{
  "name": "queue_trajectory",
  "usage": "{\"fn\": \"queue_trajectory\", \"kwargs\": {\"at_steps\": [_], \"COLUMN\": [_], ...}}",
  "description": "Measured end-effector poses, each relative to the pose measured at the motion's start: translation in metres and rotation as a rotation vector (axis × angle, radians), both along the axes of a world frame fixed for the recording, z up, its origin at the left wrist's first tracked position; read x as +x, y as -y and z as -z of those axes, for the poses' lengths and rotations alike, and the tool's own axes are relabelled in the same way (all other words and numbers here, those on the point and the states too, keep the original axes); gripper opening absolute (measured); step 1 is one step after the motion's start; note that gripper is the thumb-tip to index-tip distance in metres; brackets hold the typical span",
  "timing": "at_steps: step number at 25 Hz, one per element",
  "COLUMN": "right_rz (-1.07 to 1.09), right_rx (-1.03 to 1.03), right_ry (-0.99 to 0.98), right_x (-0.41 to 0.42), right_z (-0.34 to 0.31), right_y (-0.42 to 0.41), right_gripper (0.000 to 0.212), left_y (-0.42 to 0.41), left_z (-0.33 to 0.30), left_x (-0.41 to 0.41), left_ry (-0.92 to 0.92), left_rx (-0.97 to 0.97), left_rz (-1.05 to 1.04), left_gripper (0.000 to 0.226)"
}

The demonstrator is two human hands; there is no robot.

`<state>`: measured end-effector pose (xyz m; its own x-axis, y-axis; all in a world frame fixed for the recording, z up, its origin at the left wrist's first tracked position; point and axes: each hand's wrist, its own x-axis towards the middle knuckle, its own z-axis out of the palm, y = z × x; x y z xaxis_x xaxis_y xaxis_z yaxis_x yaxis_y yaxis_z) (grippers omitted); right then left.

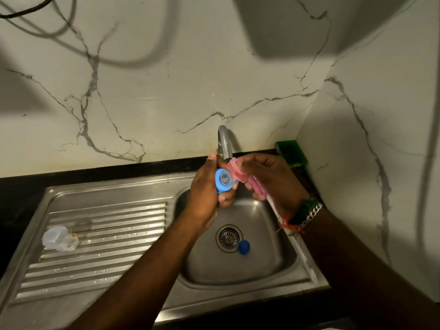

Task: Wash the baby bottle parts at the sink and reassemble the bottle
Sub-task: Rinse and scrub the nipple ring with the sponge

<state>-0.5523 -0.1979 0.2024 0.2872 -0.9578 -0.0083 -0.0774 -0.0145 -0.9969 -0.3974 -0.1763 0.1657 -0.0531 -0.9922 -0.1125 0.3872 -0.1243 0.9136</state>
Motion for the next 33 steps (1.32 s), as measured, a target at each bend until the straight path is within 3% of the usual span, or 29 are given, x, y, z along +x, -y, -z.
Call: {"fn": "queue_trajectory", "kwargs": {"at_steps": [4, 6, 8, 10, 12, 14, 18, 21, 24, 26, 30, 33], "right_rz": [0.129, 0.132, 0.161, 0.287, 0.351, 0.268, 0.277, 0.221, 0.328, 0.280, 0.394, 0.312], "right_rx": [-0.092, -0.252, -0.315, -0.235, -0.336, -0.489, -0.559, -0.730, -0.635, -0.714, -0.557, -0.695], "right_ry": [0.114, -0.017, -0.153, -0.102, -0.189, -0.332, -0.380, -0.610, -0.532, -0.575, -0.519, -0.533], "right_x": [0.023, 0.028, 0.028, 0.025, 0.020, 0.014, 0.010, 0.010, 0.008, 0.013, 0.007, 0.010], "right_z": [0.015, 0.024, 0.031, 0.029, 0.030, 0.034, 0.033, 0.038, 0.036, 0.039, 0.040, 0.041], "right_y": [-0.015, -0.023, -0.022, -0.016, -0.011, -0.011, -0.017, -0.017, -0.013, -0.017, -0.012, -0.017], "right_gripper": [0.010, 0.009, 0.011, 0.012, 0.013, 0.014, 0.014, 0.014, 0.011, 0.011, 0.009, 0.013], "left_y": [0.010, 0.016, 0.017, 0.014, 0.011, 0.014, 0.016, 0.016, 0.019, 0.019, 0.020, 0.022], "left_z": [0.015, 0.017, 0.018, 0.019, 0.016, 0.017, 0.018, 0.015, 0.018, 0.018, 0.021, 0.019], "left_x": [-0.011, -0.015, -0.020, -0.028, -0.031, -0.029, -0.029, -0.031, -0.029, -0.028, -0.029, -0.028], "left_ry": [-0.356, -0.411, -0.386, -0.346, -0.345, -0.354, -0.364, -0.380, -0.387, -0.385, -0.311, -0.344], "left_rx": [0.219, 0.333, 0.386, 0.383, 0.372, 0.392, 0.417, 0.440, 0.429, 0.422, 0.427, 0.421], "left_rz": [-0.148, -0.208, -0.242, -0.225, -0.197, -0.179, -0.166, -0.136, -0.120, -0.062, -0.070, -0.011], "left_gripper": [0.070, 0.080, 0.087, 0.092, 0.105, 0.114, 0.122, 0.114, 0.104, 0.097, 0.105, 0.117]}}
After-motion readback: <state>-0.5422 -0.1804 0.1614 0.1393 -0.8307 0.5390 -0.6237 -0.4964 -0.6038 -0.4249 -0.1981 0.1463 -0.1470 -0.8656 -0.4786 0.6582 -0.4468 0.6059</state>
